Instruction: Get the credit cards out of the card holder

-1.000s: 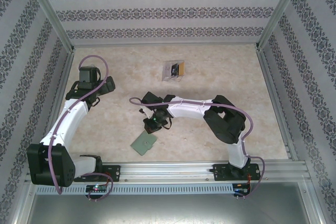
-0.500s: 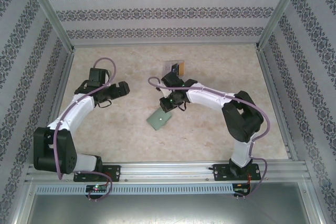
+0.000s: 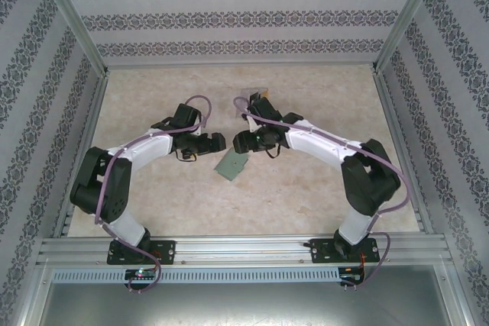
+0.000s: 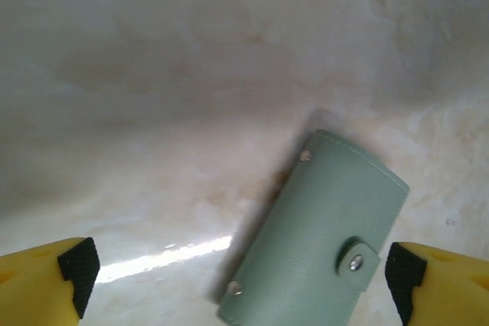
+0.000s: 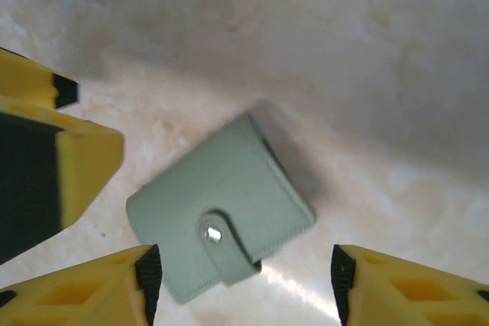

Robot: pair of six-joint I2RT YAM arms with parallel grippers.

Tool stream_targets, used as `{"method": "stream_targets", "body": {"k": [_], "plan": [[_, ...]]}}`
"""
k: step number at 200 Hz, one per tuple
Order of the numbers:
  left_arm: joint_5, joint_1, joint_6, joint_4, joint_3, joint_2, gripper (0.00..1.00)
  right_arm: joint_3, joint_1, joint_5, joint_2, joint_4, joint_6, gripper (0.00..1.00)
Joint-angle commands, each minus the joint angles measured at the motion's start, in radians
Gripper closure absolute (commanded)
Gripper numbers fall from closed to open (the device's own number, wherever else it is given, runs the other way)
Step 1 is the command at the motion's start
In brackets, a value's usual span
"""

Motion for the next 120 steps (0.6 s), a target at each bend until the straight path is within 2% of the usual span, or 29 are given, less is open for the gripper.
{"method": "stream_targets", "body": {"k": [1,19,40,56,95,120], "plan": [[0.108,-0.022,-0.07,0.041,0.022,0.059,0.11,-0.1,-0.004,-0.032,-0.023,0.092,0.235,0.43],[0.122,-0.037,-0.098,0.077,-0.018,0.055,0.14,-0.178,0.004,-0.073,-0.027,0.232,0.33,0.5],[0.136,-0.044,-0.115,0.104,-0.049,0.055,0.18,-0.195,0.019,-0.046,-0.008,0.267,0.383,0.56],[0.151,-0.053,-0.112,0.105,-0.05,0.059,0.26,-0.213,0.016,-0.049,0.008,0.313,0.409,0.58],[0.087,-0.061,-0.133,0.086,-0.079,0.033,0.32,-0.193,0.007,-0.036,0.062,0.299,0.415,0.65],[0.058,-0.063,-0.133,0.083,-0.081,0.034,0.33,-0.191,0.006,-0.01,0.075,0.275,0.409,0.64]]}}
